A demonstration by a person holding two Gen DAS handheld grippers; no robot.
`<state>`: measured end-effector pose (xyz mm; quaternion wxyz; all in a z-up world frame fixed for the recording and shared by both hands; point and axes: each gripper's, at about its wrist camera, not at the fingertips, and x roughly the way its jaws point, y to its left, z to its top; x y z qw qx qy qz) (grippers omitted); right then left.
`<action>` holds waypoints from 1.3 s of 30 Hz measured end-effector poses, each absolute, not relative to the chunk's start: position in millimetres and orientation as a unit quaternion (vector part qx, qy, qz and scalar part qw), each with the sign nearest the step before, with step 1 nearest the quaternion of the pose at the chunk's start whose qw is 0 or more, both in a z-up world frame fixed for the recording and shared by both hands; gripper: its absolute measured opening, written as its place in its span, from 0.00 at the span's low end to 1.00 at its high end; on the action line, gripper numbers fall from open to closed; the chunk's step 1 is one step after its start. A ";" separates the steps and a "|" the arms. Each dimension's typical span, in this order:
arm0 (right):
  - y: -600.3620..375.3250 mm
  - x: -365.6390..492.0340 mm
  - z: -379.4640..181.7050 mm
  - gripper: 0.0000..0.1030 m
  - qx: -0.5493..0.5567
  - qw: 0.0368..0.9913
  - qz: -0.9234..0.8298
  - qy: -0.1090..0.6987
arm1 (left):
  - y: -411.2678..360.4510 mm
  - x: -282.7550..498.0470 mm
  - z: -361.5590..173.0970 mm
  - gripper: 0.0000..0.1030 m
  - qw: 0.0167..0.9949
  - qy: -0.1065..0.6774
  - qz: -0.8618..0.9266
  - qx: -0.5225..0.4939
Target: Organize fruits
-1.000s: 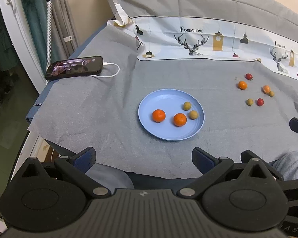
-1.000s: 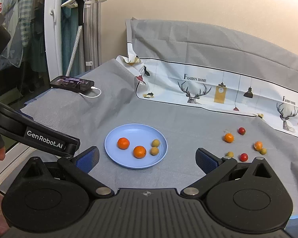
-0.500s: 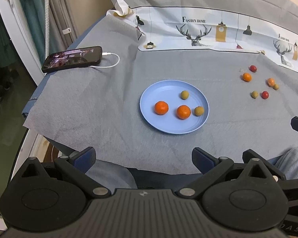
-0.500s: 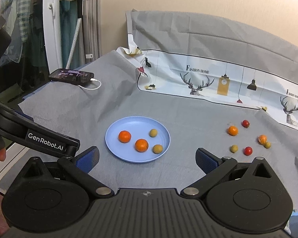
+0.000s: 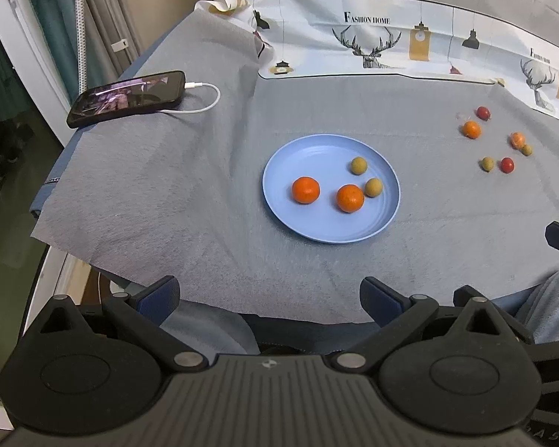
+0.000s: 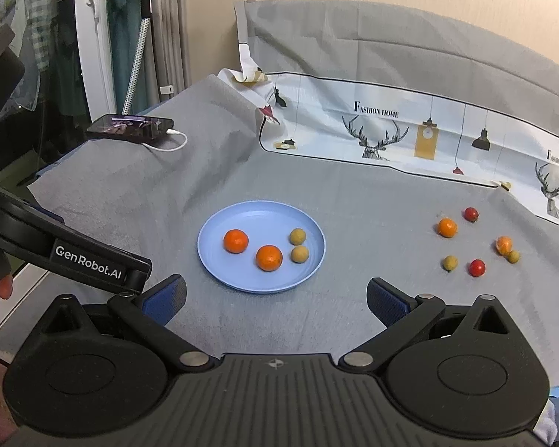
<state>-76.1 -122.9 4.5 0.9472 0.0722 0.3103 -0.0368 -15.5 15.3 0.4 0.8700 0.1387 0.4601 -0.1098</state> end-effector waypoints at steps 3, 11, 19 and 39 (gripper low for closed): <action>-125.6 -72.8 0.9 0.99 0.076 0.945 -0.036 0.315 | 11.6 -10.9 -2.5 1.00 0.867 0.465 -0.108 0.142; -137.3 -63.6 -11.4 0.99 0.095 0.939 -0.040 0.328 | -2.4 2.9 -9.9 1.00 0.859 0.477 -0.106 0.154; -163.7 -53.4 -31.8 0.99 0.133 0.929 -0.066 0.339 | -26.2 16.1 -20.1 1.00 0.849 0.486 -0.110 0.174; -425.5 5.4 -194.8 0.99 0.162 0.871 -0.296 0.357 | -274.6 96.1 -115.2 1.00 0.804 0.443 -0.302 0.255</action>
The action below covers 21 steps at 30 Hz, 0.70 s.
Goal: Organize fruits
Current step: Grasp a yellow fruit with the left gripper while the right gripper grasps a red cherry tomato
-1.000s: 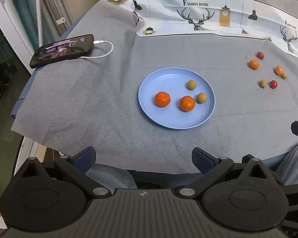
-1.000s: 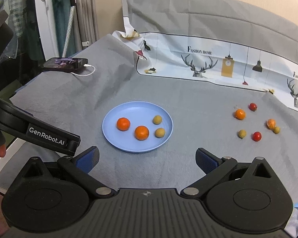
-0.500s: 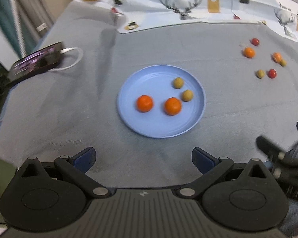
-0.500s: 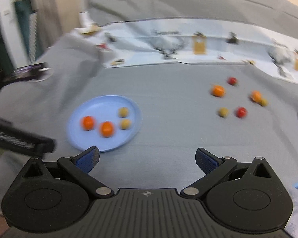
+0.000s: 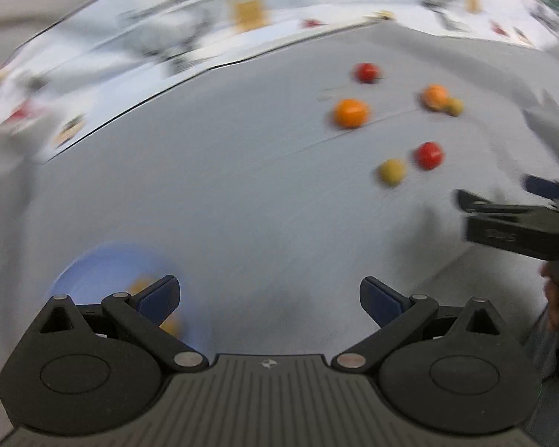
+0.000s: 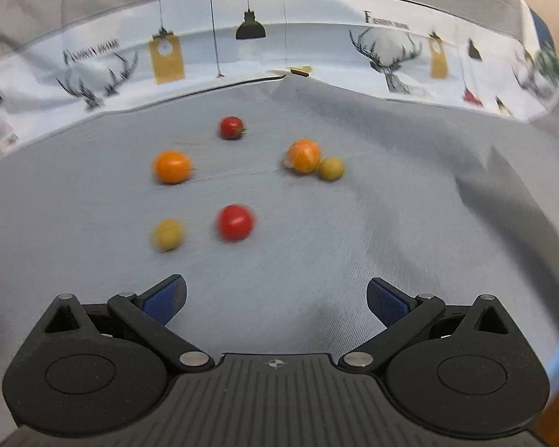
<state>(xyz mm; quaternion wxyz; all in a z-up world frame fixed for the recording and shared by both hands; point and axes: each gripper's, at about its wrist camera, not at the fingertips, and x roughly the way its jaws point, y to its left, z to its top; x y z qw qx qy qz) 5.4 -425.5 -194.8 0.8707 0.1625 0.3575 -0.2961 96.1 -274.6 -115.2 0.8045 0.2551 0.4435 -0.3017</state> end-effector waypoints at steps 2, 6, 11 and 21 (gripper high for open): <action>-450.4 15.8 -208.4 0.99 0.194 0.871 -0.273 0.360 | -309.9 105.7 -134.0 1.00 0.791 0.437 -0.337 0.264; -465.3 29.3 -220.9 0.99 0.175 0.876 -0.264 0.365 | -360.9 122.1 -163.1 1.00 0.769 0.424 -0.390 0.276; -477.0 32.8 -228.0 0.99 0.171 0.878 -0.276 0.351 | -391.7 138.4 -183.8 0.99 0.751 0.406 -0.432 0.292; -477.8 44.0 -229.9 0.98 0.129 0.903 -0.241 0.332 | -394.2 145.2 -188.1 0.69 0.715 0.377 -0.503 0.307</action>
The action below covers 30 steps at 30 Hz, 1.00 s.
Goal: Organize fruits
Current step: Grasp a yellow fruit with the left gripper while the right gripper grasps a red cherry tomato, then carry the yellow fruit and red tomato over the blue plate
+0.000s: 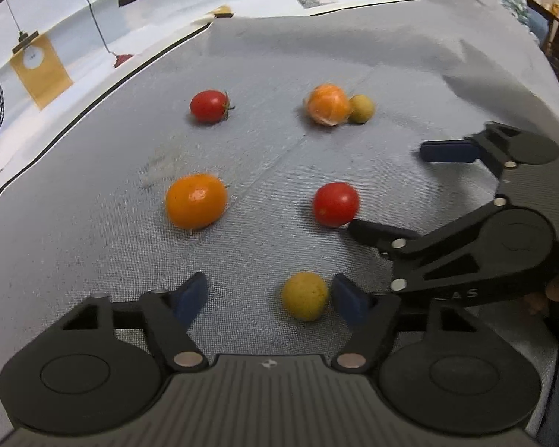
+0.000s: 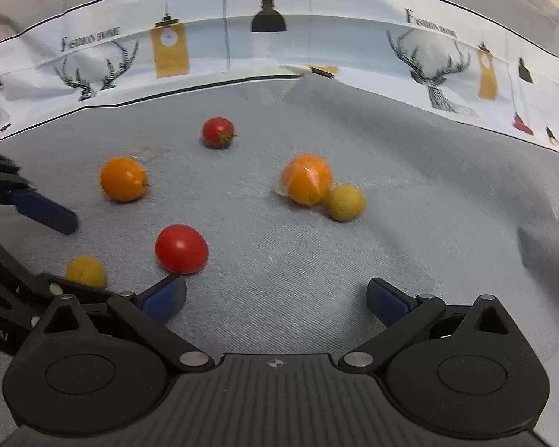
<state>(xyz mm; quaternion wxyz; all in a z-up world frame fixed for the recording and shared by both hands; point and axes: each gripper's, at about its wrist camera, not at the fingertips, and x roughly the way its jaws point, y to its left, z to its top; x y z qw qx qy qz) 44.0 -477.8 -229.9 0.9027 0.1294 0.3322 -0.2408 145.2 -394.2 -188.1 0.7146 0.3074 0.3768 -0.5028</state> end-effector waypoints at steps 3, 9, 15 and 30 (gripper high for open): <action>-474.1 47.2 -228.7 0.95 0.123 0.910 -0.222 0.327 | -390.2 142.7 -185.9 0.60 0.710 0.372 -0.510 0.311; -463.1 54.7 -226.6 0.82 0.102 0.927 -0.181 0.313 | -385.0 135.7 -180.8 0.26 0.700 0.370 -0.523 0.316; -445.0 55.4 -220.2 0.29 0.066 0.935 -0.168 0.304 | -379.0 141.6 -169.9 0.26 0.725 0.394 -0.486 0.287; -385.8 -32.4 -107.4 0.30 0.222 0.916 -0.221 0.252 | -213.3 76.1 -22.2 0.26 0.830 0.412 -0.331 0.179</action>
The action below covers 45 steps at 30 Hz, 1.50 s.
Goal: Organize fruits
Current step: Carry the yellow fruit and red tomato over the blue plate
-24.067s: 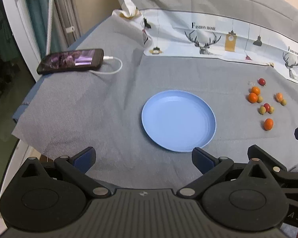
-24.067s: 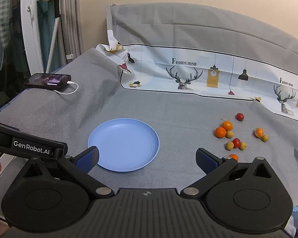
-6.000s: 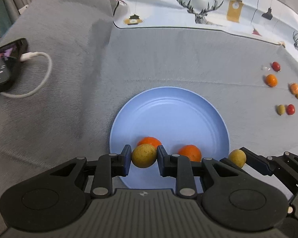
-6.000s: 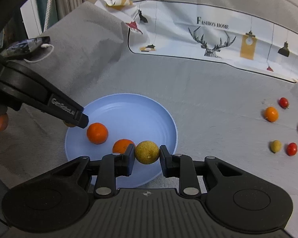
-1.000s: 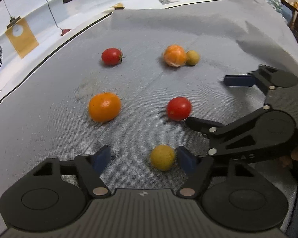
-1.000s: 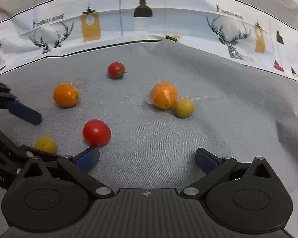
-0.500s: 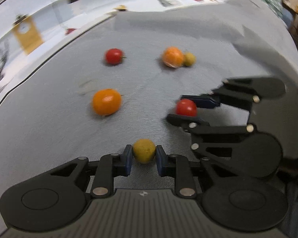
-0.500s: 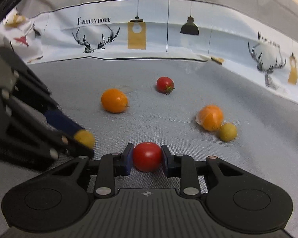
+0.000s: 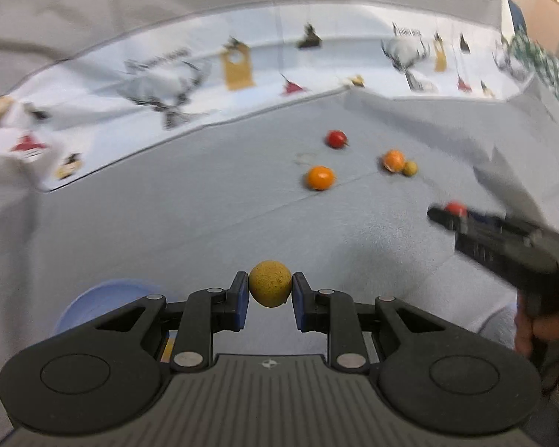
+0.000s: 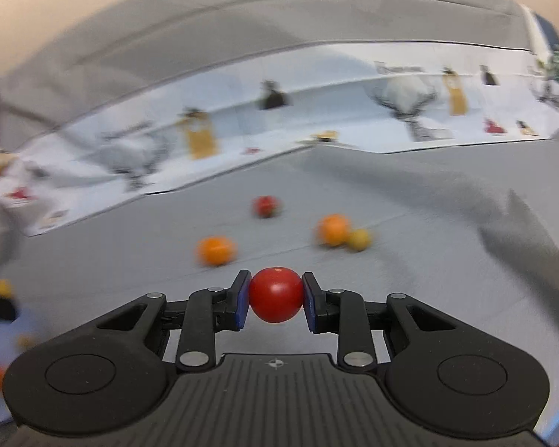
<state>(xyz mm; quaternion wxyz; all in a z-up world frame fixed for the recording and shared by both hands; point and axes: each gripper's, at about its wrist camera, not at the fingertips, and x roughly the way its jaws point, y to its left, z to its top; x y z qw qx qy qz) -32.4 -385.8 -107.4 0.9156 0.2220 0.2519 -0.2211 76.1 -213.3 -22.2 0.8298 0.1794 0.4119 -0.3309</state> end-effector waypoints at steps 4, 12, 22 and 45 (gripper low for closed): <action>-320.4 -49.5 -70.4 0.30 0.222 0.928 -0.140 0.265 | -156.8 45.7 7.1 0.26 0.848 0.403 -0.309 0.152; -205.6 -67.4 -12.6 0.30 0.147 0.953 -0.023 0.263 | -56.8 -5.6 29.1 0.26 0.871 0.398 -0.269 0.104; -148.4 -76.4 11.6 0.30 0.092 0.959 0.001 0.268 | 11.7 -32.4 40.6 0.26 0.886 0.383 -0.253 0.060; -144.4 -55.1 6.8 0.30 0.070 0.957 0.004 0.281 | 17.8 5.4 34.3 0.26 0.890 0.393 -0.226 0.040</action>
